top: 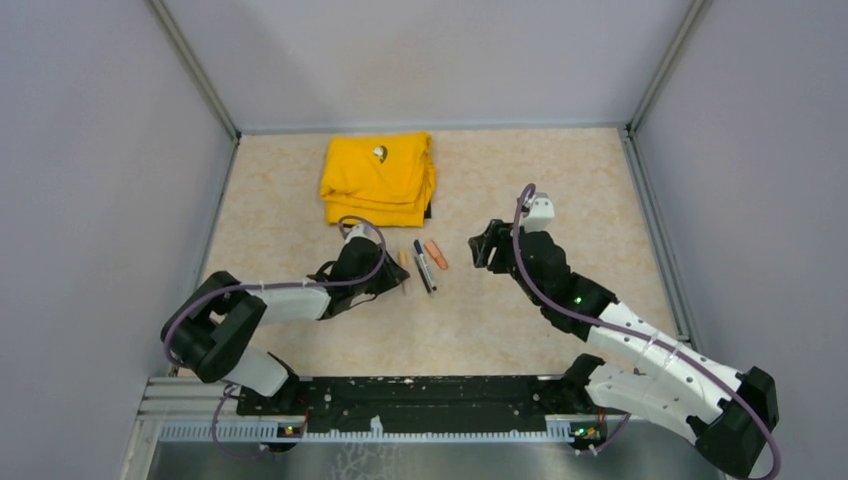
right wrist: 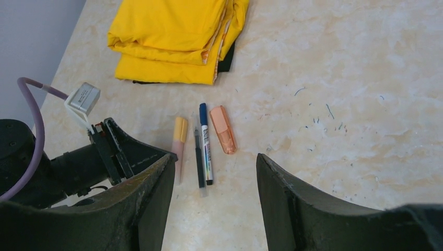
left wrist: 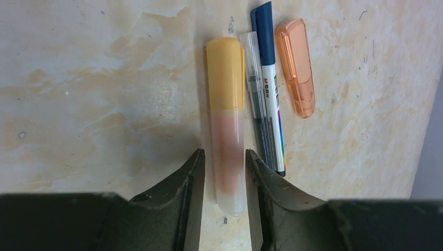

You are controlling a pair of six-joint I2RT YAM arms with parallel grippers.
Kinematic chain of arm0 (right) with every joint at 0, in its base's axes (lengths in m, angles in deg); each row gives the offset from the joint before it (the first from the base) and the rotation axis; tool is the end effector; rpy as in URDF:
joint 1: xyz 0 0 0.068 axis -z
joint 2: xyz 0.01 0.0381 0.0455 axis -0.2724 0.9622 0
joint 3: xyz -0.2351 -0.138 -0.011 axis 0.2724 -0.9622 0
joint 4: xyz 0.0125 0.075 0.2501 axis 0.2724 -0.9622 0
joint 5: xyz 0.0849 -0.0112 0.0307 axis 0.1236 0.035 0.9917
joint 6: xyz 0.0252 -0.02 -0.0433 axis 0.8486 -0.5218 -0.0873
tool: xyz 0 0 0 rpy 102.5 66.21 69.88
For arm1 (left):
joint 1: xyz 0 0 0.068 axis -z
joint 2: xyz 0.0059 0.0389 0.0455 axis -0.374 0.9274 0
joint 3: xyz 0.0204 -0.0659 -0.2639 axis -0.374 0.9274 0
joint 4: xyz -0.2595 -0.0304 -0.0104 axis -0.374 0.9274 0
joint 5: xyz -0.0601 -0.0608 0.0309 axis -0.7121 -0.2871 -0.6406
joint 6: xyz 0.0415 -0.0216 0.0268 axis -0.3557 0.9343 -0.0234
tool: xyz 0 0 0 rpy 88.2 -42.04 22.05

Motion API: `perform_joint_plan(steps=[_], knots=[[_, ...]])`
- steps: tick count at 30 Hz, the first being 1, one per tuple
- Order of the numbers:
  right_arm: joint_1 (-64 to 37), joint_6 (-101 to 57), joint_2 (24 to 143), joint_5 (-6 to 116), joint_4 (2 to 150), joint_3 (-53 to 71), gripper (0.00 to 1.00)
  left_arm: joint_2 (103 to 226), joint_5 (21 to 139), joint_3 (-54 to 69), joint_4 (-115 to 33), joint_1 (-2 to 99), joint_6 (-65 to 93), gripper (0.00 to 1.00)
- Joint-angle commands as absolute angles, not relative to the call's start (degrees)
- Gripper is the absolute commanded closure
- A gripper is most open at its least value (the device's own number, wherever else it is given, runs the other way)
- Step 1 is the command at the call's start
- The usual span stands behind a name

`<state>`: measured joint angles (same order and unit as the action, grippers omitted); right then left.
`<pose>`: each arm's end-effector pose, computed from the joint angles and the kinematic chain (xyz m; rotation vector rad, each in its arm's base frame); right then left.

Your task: Insert the pens into the pen caps

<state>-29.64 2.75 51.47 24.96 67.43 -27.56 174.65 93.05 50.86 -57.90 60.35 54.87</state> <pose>0.1498 0.1331 0.2940 0.0326 1.9139 0.5500 0.2148 -0.1663 0.1372 -0.3387 2.3167 -0.7502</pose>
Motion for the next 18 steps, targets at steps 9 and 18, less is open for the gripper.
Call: perform_joint_plan(steps=[9,18], knots=[[-29.3,3.26,49.59,20.95,66.91,-26.79,0.42,165.71,93.96,50.33,-54.04,57.7,49.26,0.56],[-29.35,-2.3,51.17,19.94,64.25,-23.94,0.35,153.55,94.57,45.63,-49.51,55.05,31.25,0.38]])
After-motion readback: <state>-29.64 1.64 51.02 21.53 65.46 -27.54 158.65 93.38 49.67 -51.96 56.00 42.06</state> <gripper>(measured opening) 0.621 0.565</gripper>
